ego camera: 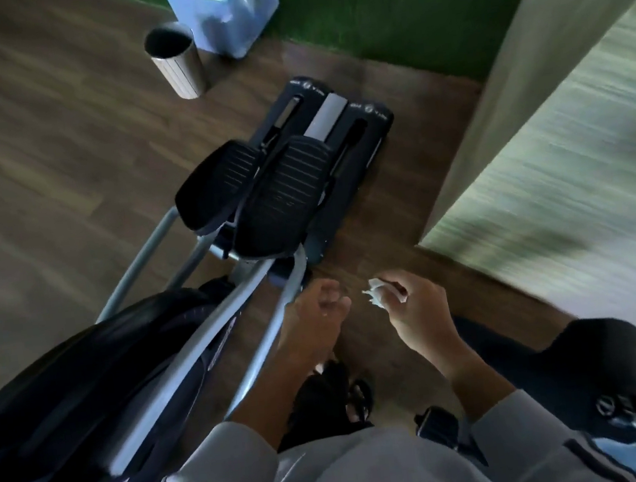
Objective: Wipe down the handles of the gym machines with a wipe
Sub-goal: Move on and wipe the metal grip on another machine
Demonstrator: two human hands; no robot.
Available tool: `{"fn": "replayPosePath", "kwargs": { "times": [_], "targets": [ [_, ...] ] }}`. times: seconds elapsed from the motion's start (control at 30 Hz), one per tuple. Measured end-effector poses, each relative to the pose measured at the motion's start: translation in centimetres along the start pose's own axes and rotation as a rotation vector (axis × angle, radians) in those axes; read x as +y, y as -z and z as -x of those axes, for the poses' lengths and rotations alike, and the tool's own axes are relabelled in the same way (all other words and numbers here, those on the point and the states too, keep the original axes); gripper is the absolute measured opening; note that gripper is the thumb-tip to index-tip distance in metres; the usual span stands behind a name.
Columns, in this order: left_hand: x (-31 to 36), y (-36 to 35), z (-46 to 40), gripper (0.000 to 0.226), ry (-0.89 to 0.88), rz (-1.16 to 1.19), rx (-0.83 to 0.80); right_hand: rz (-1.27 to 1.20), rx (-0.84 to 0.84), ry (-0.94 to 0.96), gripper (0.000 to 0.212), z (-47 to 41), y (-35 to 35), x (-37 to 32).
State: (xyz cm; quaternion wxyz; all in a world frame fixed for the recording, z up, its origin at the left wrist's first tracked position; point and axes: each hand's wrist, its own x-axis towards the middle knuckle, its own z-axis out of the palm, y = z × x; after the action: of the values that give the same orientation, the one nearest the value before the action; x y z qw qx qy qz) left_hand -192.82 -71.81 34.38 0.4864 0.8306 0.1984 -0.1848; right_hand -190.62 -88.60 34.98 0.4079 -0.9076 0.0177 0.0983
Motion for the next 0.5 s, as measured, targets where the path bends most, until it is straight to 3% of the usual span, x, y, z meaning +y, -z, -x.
{"fn": "replayPosePath", "kwargs": {
  "times": [0.27, 0.5],
  "targets": [
    [4.7, 2.4, -7.1, 0.032, -0.039, 0.092, -0.006, 0.06, 0.003, 0.134, 0.014, -8.8, 2.2, -3.8],
    [4.6, 6.4, -10.5, 0.029, 0.048, 0.193, 0.26, 0.057, -0.161, 0.268, 0.015, -16.0, -0.7, -7.9]
  ]
}}
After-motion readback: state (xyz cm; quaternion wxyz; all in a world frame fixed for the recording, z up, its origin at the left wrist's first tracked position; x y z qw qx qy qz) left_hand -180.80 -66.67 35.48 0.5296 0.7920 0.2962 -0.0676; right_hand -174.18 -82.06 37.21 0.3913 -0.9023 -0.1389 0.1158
